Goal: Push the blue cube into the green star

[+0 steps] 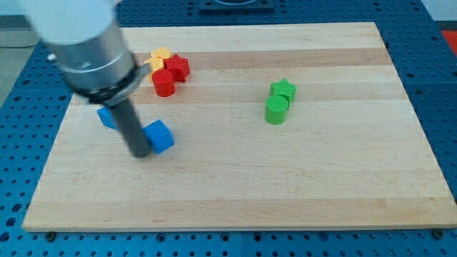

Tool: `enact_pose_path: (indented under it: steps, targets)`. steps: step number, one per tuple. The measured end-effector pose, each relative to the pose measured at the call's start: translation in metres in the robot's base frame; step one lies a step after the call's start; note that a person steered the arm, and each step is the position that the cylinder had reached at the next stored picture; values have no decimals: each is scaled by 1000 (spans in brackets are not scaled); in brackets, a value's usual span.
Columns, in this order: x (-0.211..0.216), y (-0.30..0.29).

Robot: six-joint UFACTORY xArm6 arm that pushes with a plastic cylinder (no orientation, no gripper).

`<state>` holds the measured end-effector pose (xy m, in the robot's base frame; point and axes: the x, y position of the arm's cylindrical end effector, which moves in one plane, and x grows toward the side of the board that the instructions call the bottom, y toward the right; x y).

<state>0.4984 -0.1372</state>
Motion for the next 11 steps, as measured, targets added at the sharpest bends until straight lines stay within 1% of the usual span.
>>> enact_pose_path:
  steps: [1, 2, 3, 4, 5, 7, 8, 9, 11]
  targets:
    - [-27, 57]
    - [-36, 54]
    - [-37, 22]
    - [-49, 18]
    - [-63, 34]
    - [-75, 105]
    - [-78, 94]
    - [-88, 96]
    - [-101, 143]
